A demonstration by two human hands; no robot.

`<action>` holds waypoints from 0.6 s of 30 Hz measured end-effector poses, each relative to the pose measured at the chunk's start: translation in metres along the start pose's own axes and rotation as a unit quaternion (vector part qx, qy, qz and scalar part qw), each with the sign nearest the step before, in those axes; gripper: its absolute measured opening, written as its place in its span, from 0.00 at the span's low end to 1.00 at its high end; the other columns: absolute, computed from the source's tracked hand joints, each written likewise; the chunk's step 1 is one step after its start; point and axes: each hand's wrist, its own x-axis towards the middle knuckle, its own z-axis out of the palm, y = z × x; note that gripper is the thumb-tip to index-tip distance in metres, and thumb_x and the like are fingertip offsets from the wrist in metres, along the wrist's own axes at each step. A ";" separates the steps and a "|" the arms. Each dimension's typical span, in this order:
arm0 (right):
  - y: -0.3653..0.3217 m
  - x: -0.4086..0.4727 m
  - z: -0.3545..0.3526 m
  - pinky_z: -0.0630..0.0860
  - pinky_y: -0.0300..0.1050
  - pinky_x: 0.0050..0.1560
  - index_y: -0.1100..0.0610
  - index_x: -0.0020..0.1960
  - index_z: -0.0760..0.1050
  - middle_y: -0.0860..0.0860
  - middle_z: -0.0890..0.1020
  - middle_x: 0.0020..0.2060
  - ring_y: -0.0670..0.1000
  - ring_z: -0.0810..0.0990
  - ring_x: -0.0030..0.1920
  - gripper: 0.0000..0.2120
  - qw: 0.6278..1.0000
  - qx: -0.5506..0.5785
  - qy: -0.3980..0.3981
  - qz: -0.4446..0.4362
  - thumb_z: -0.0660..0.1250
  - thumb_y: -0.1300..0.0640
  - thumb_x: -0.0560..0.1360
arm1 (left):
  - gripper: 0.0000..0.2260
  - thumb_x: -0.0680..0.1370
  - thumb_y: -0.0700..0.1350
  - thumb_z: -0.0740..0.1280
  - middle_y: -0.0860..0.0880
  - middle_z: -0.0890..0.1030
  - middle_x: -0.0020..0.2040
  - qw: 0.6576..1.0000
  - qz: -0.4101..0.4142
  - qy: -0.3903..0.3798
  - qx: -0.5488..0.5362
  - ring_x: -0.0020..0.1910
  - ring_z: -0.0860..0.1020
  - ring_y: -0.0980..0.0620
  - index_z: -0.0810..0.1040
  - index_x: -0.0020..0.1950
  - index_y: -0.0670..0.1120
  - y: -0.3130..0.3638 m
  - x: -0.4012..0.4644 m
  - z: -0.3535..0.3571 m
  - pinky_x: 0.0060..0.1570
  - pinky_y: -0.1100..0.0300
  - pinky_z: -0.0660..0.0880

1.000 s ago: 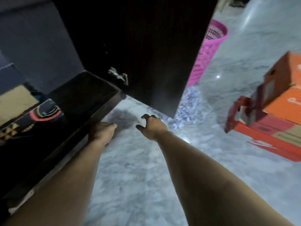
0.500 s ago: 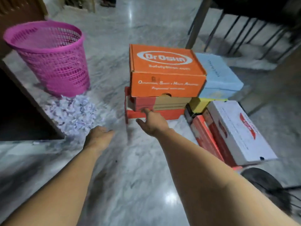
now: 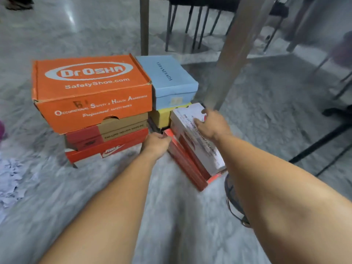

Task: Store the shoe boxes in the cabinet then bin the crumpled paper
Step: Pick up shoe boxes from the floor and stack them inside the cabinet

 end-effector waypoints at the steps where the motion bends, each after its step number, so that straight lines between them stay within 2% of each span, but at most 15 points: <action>1: 0.017 0.005 0.001 0.74 0.59 0.66 0.52 0.72 0.69 0.57 0.75 0.68 0.63 0.74 0.67 0.29 0.999 -0.001 -0.006 0.042 0.64 0.38 0.76 | 0.09 0.78 0.52 0.69 0.44 0.81 0.53 1.000 0.005 -0.020 -0.006 0.54 0.78 0.45 0.80 0.45 0.48 0.004 0.003 0.017 0.61 0.46 0.79; 3: 0.046 0.008 0.008 0.73 0.61 0.67 0.54 0.73 0.66 0.59 0.74 0.69 0.64 0.74 0.68 0.37 0.994 0.006 -0.026 0.108 0.68 0.35 0.71 | 0.15 0.79 0.52 0.69 0.45 0.81 0.61 0.998 0.003 -0.066 -0.012 0.62 0.78 0.45 0.80 0.62 0.46 0.009 0.006 0.049 0.64 0.47 0.77; 4: 0.059 0.007 0.011 0.73 0.61 0.67 0.54 0.73 0.65 0.59 0.74 0.68 0.64 0.74 0.67 0.41 0.991 0.014 -0.042 0.128 0.69 0.33 0.68 | 0.18 0.80 0.52 0.68 0.46 0.80 0.63 0.996 0.001 -0.087 -0.011 0.63 0.78 0.45 0.78 0.66 0.45 0.010 0.006 0.061 0.65 0.47 0.77; 7: 0.089 0.002 0.020 0.75 0.61 0.65 0.54 0.72 0.66 0.56 0.77 0.65 0.61 0.77 0.64 0.48 0.986 0.043 -0.065 0.151 0.70 0.27 0.61 | 0.20 0.81 0.51 0.67 0.46 0.80 0.67 0.991 -0.017 -0.132 -0.024 0.65 0.79 0.45 0.76 0.71 0.44 0.010 0.008 0.092 0.65 0.49 0.77; 9: 0.096 0.002 0.021 0.79 0.56 0.59 0.56 0.68 0.71 0.54 0.80 0.62 0.58 0.80 0.60 0.44 0.983 0.081 -0.064 0.152 0.75 0.29 0.62 | 0.20 0.81 0.52 0.67 0.48 0.81 0.66 0.986 -0.052 -0.140 -0.077 0.60 0.80 0.47 0.76 0.70 0.44 0.011 0.010 0.104 0.60 0.53 0.79; 10: 0.095 0.003 0.021 0.80 0.51 0.52 0.56 0.63 0.75 0.53 0.82 0.58 0.55 0.82 0.55 0.39 0.981 0.101 -0.068 0.154 0.77 0.31 0.63 | 0.18 0.82 0.52 0.67 0.49 0.82 0.65 0.981 -0.073 -0.143 -0.111 0.56 0.80 0.49 0.77 0.69 0.45 0.011 0.011 0.108 0.54 0.57 0.79; 12: 0.093 0.003 0.017 0.76 0.45 0.41 0.55 0.54 0.78 0.51 0.85 0.50 0.52 0.83 0.47 0.31 0.976 0.130 -0.083 0.152 0.80 0.35 0.63 | 0.17 0.81 0.51 0.69 0.48 0.84 0.62 0.975 -0.089 -0.124 -0.164 0.53 0.82 0.50 0.78 0.67 0.45 0.005 0.016 0.109 0.44 0.61 0.78; 14: 0.088 -0.003 0.011 0.77 0.45 0.41 0.55 0.49 0.77 0.50 0.84 0.45 0.51 0.83 0.45 0.27 0.968 0.159 -0.106 0.163 0.83 0.40 0.63 | 0.20 0.76 0.53 0.72 0.46 0.86 0.56 0.973 -0.100 -0.077 -0.192 0.52 0.85 0.47 0.80 0.64 0.43 -0.003 0.015 0.100 0.49 0.54 0.83; 16: 0.080 -0.012 0.006 0.78 0.44 0.40 0.58 0.52 0.77 0.51 0.85 0.44 0.51 0.84 0.44 0.27 0.960 0.187 -0.139 0.157 0.85 0.45 0.63 | 0.22 0.72 0.55 0.74 0.46 0.87 0.51 0.972 -0.114 -0.045 -0.202 0.49 0.86 0.44 0.82 0.60 0.43 -0.013 0.011 0.084 0.49 0.44 0.84; 18: 0.063 -0.026 0.002 0.76 0.39 0.36 0.57 0.52 0.76 0.50 0.84 0.44 0.47 0.83 0.41 0.24 0.954 0.202 -0.175 0.135 0.84 0.51 0.65 | 0.21 0.73 0.57 0.76 0.47 0.87 0.51 0.973 -0.129 -0.033 -0.189 0.47 0.85 0.46 0.81 0.58 0.45 -0.021 -0.003 0.059 0.41 0.47 0.85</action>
